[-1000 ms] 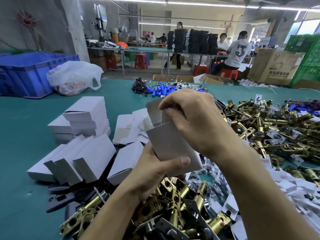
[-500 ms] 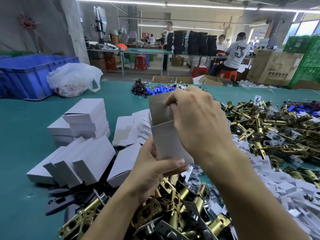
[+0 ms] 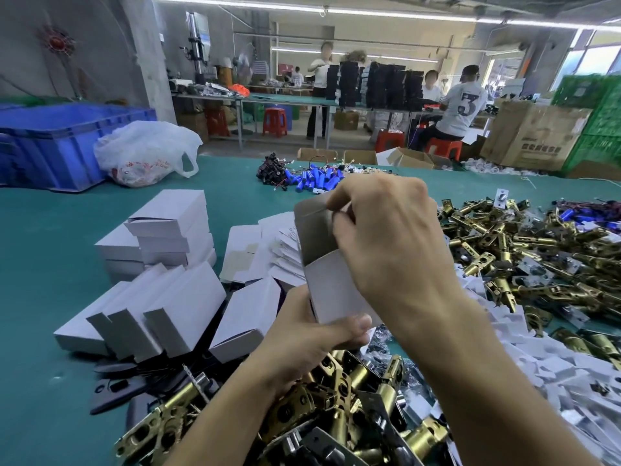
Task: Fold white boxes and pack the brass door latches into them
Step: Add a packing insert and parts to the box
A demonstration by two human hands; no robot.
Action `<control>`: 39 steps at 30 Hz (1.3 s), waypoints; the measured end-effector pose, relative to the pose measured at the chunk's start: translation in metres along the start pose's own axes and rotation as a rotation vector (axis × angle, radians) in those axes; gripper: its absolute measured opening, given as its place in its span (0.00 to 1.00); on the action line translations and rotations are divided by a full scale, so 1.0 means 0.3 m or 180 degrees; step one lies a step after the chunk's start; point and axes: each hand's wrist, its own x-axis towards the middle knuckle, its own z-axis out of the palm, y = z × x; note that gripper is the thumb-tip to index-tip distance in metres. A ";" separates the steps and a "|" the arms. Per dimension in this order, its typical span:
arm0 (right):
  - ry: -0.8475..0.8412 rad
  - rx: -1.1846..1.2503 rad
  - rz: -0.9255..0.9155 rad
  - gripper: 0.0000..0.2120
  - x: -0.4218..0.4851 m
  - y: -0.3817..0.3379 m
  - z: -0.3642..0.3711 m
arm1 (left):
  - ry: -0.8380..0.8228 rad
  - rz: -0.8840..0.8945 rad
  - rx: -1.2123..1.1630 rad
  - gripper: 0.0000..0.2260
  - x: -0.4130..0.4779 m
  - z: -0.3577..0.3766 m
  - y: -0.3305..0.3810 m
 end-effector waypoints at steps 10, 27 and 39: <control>-0.0801 -0.0707 0.0597 0.09 0.006 0.040 -0.020 | 0.0691 -0.0041 0.0964 0.13 -0.002 -0.001 -0.001; -0.1347 0.2415 0.1201 0.39 -0.176 0.257 0.097 | 0.0451 0.0097 0.0734 0.23 -0.012 0.003 0.035; -0.0966 0.3738 0.1842 0.29 -0.264 0.324 0.187 | 0.0593 0.0300 0.2660 0.14 -0.019 -0.060 0.129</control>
